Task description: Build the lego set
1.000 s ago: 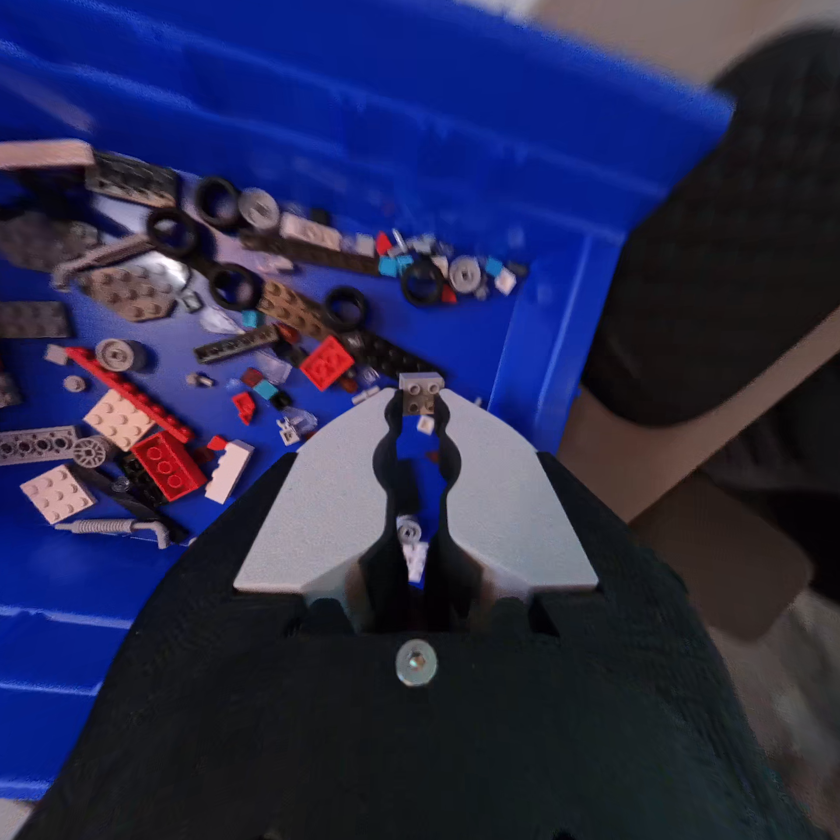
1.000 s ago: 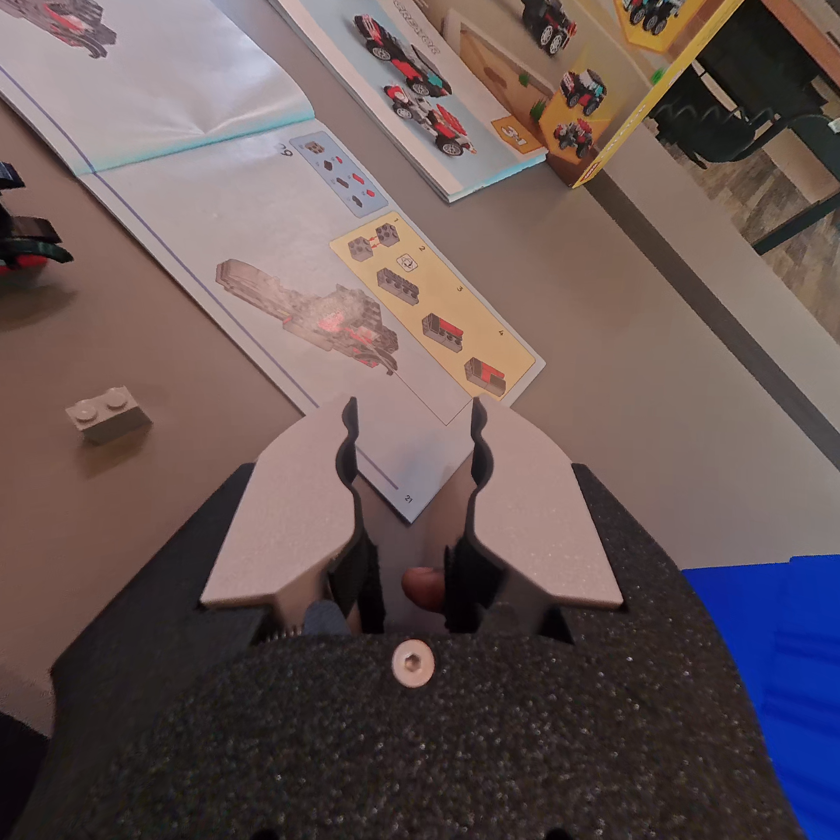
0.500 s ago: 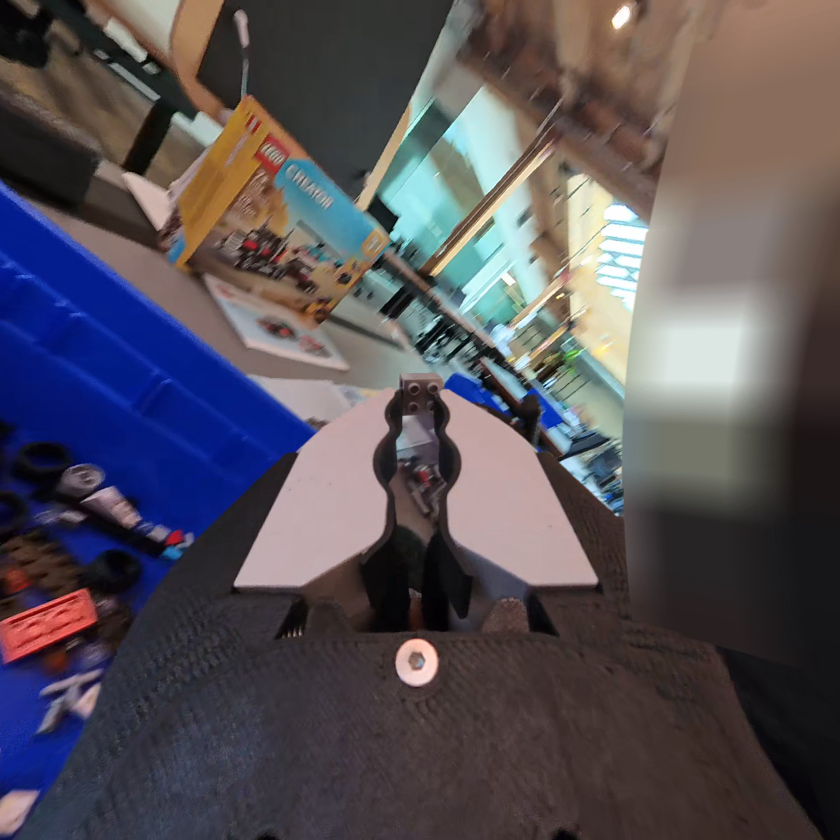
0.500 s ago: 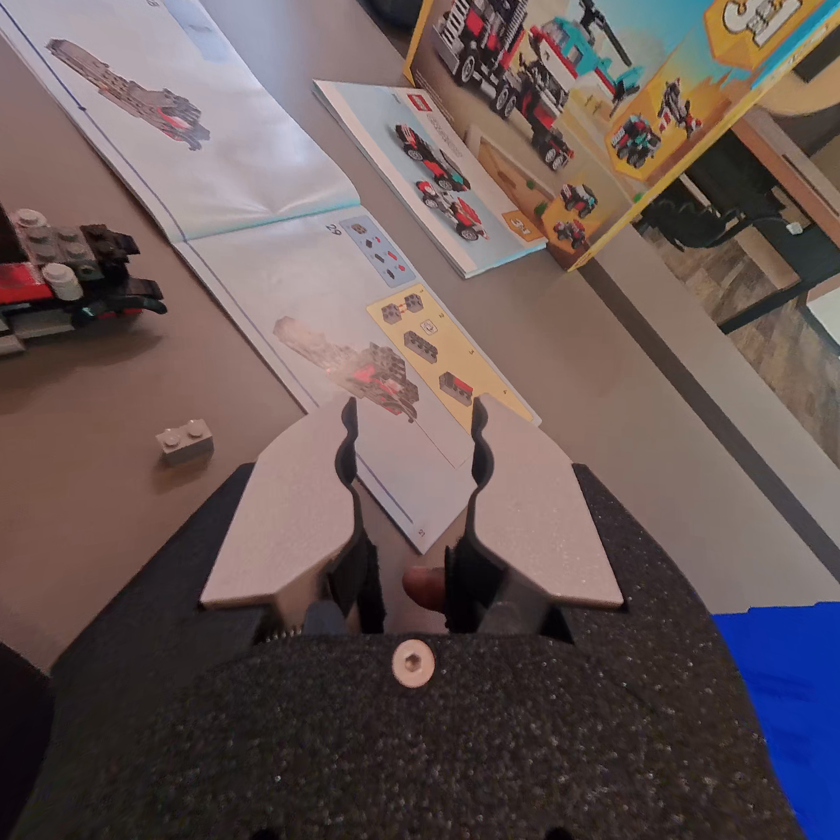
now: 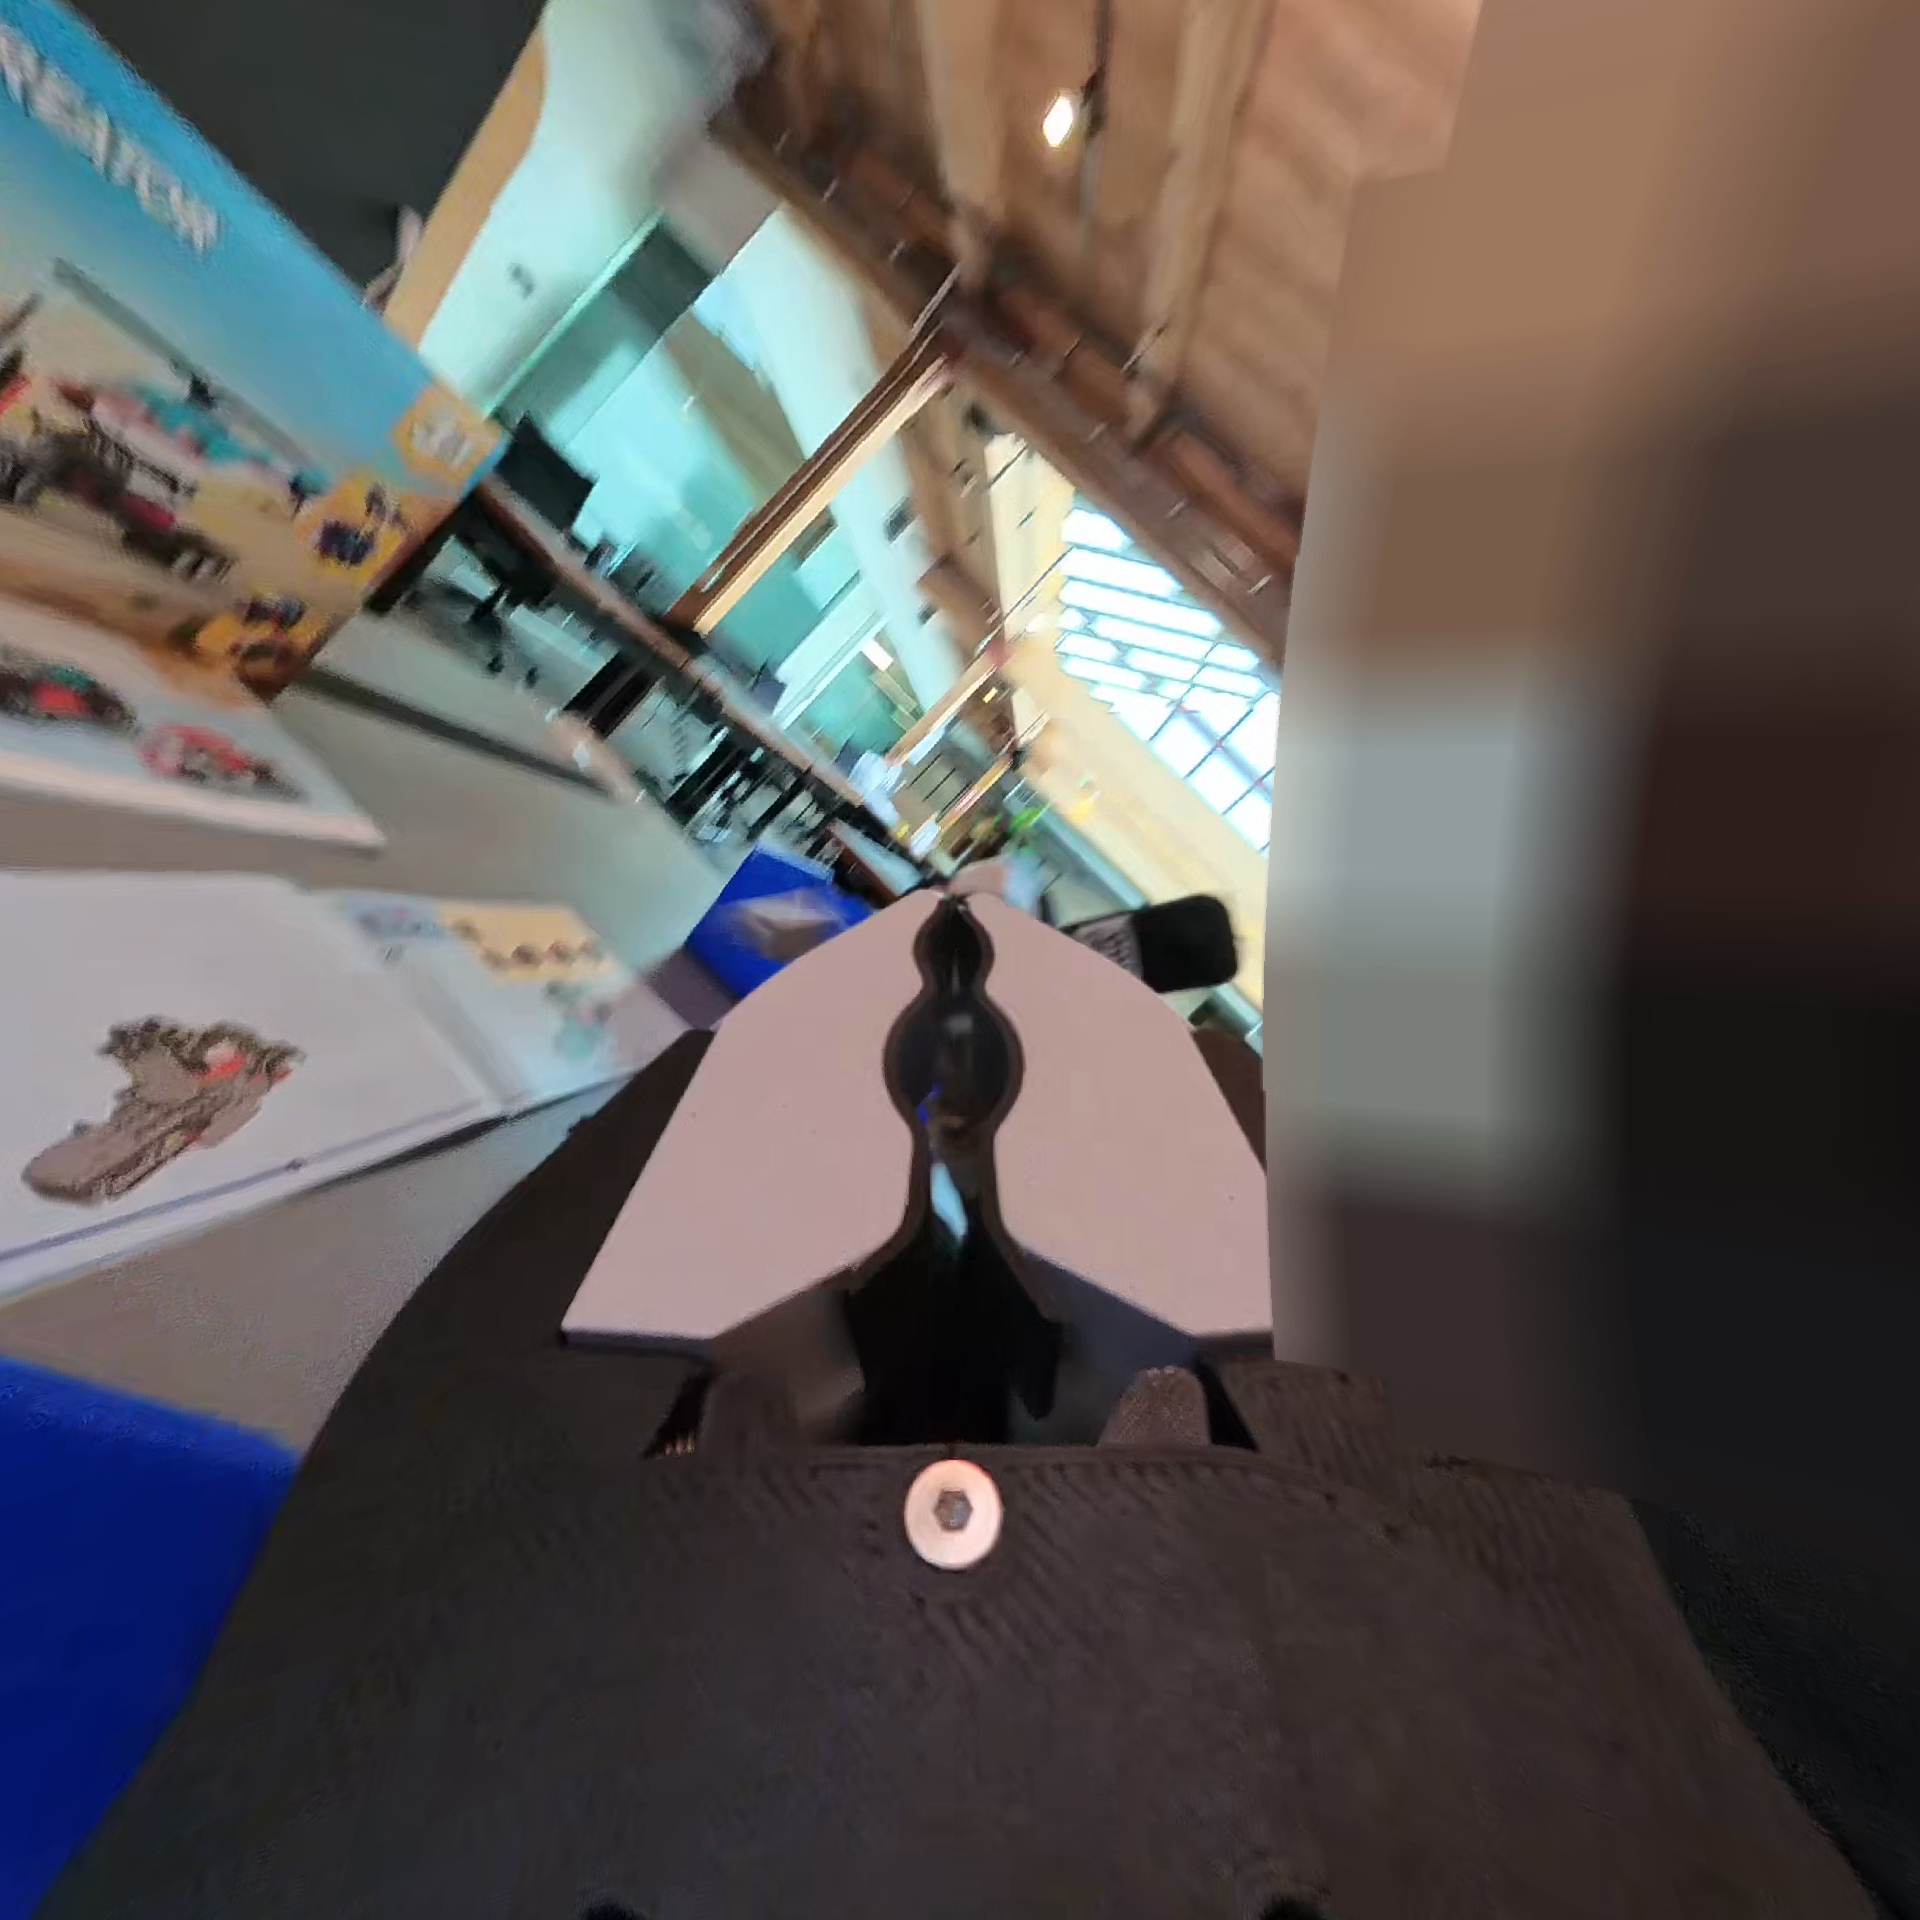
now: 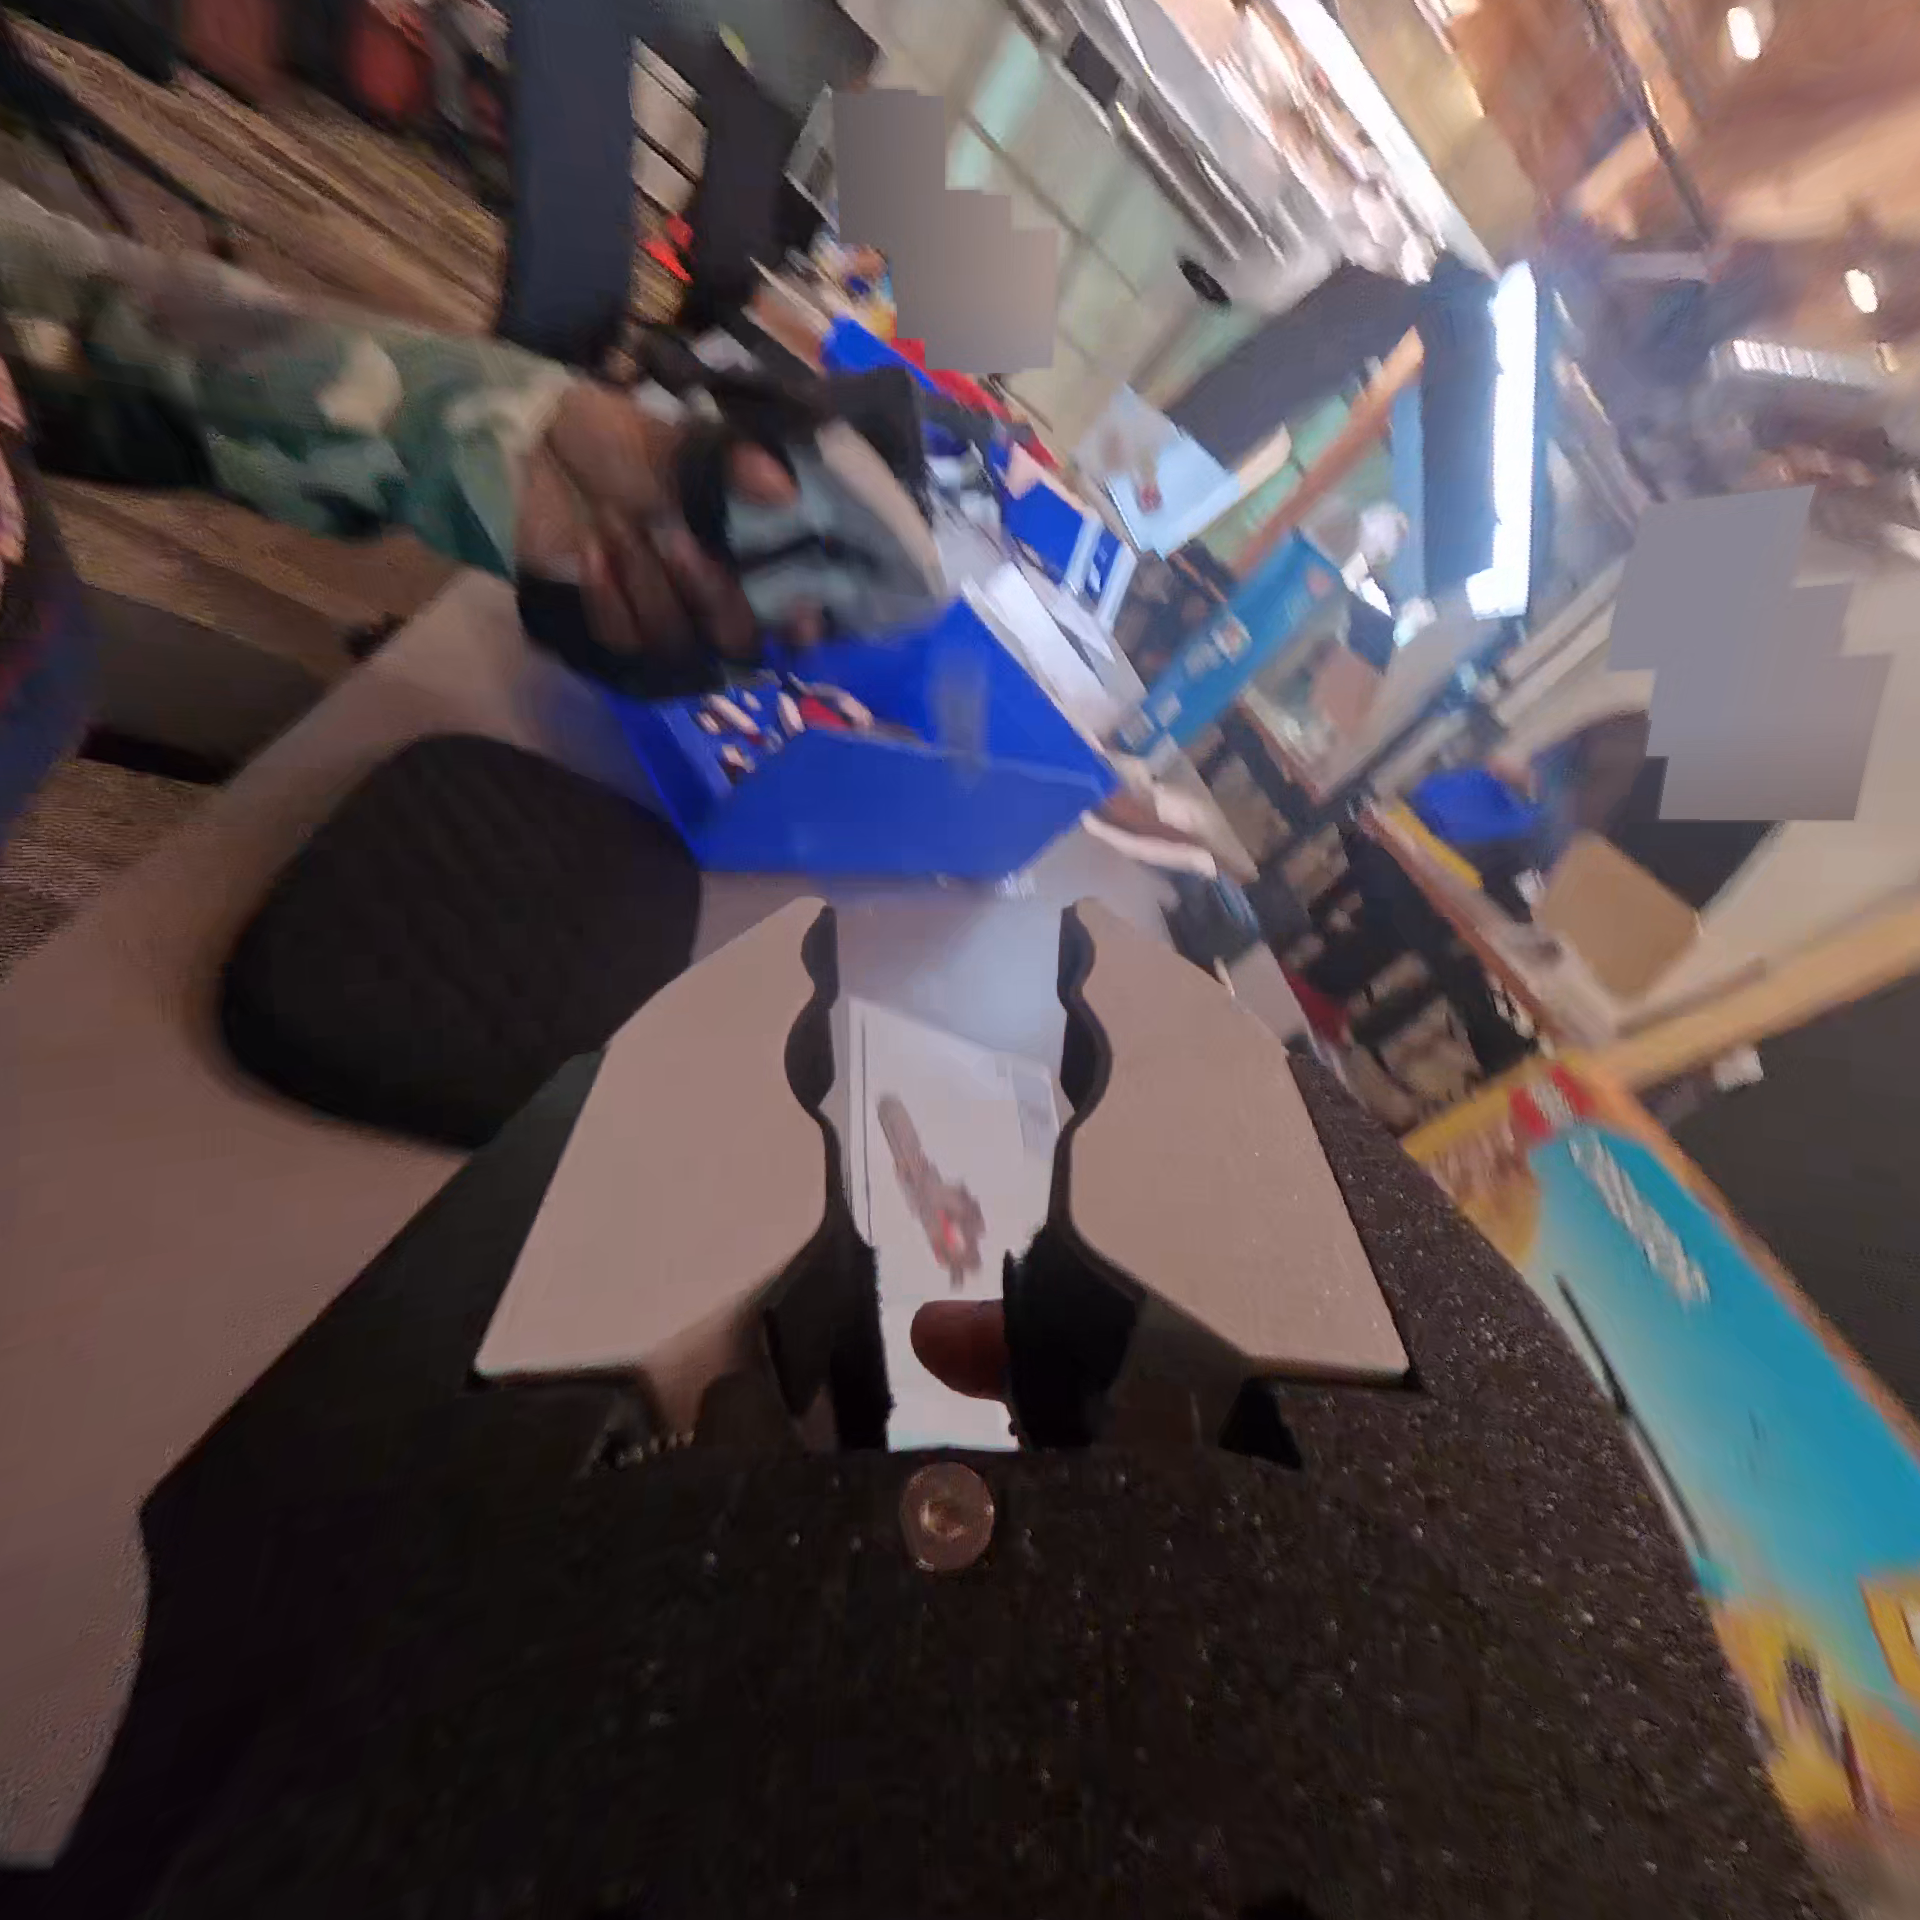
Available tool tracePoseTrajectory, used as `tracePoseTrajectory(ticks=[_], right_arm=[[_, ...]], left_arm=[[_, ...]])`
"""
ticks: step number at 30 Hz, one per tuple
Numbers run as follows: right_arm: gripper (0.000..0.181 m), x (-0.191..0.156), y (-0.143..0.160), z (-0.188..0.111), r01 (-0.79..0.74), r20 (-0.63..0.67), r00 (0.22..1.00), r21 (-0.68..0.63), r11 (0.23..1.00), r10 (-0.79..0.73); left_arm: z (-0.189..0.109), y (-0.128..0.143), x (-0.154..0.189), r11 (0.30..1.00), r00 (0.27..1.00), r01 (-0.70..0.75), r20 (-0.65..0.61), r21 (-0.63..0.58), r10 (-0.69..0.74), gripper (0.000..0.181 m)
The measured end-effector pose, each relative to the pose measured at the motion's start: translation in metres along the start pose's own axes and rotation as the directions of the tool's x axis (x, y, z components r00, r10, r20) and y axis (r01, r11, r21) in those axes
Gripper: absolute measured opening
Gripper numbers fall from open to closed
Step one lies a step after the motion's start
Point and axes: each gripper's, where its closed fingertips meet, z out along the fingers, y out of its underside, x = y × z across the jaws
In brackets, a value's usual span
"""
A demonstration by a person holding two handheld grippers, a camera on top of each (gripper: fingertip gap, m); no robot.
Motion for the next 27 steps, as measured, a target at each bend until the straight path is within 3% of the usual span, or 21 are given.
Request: tracePoseTrajectory(ticks=[1,3,4,5,6,7,10,13,16,22,27], right_arm=[[0.040,-0.004,-0.009,0.007,0.033,0.033,0.999,0.030,0.999,-0.034],[0.039,-0.009,-0.014,0.020,0.090,0.067,0.993,0.034,0.995,-0.092],[0.039,-0.011,-0.002,0.026,0.099,0.094,0.991,-0.022,0.995,-0.097],[0.039,-0.009,0.026,0.025,0.108,0.111,0.990,-0.167,0.980,-0.090],[0.042,0.000,0.053,0.012,0.095,0.091,0.993,-0.304,0.948,-0.070],[0.041,0.008,0.069,-0.008,0.047,0.050,0.998,-0.351,0.935,-0.031],[0.036,0.014,0.094,-0.066,-0.199,-0.018,0.979,-0.330,0.923,0.205],[0.041,0.026,0.124,-0.093,-0.303,-0.170,0.953,-0.446,0.842,0.252],[0.044,0.029,0.139,-0.085,-0.389,-0.249,0.920,-0.463,0.797,0.304],[0.044,0.038,0.169,-0.069,-0.471,-0.232,0.881,-0.506,0.723,0.412],[0.041,0.055,0.200,-0.054,-0.474,-0.122,0.862,-0.539,0.696,0.492]], left_arm=[[0.011,0.015,-0.007,0.999,0.999,-0.008,0.043,-0.054,0.011,0.000],[0.033,0.040,-0.012,0.991,0.998,-0.008,0.054,-0.136,0.016,0.000],[0.041,0.052,-0.016,0.986,0.998,0.012,0.059,-0.169,-0.002,0.000],[0.046,0.063,-0.023,0.977,0.996,0.031,0.089,-0.210,-0.013,0.000],[0.047,0.072,-0.031,0.967,0.991,0.016,0.133,-0.255,0.019,0.000],[0.045,0.077,-0.038,0.955,0.979,-0.035,0.180,-0.296,0.091,0.000],[0.032,0.089,-0.055,0.867,0.890,-0.219,0.273,-0.448,0.366,0.001],[0.031,0.098,-0.074,0.778,0.802,-0.287,0.304,-0.558,0.514,0.009],[0.043,0.109,-0.084,0.719,0.787,-0.303,0.260,-0.626,0.559,0.019],[0.055,0.128,-0.095,0.572,0.723,-0.371,0.159,-0.731,0.673,0.025],[0.060,0.138,-0.096,0.550,0.715,-0.409,0.118,-0.728,0.689,0.028]])
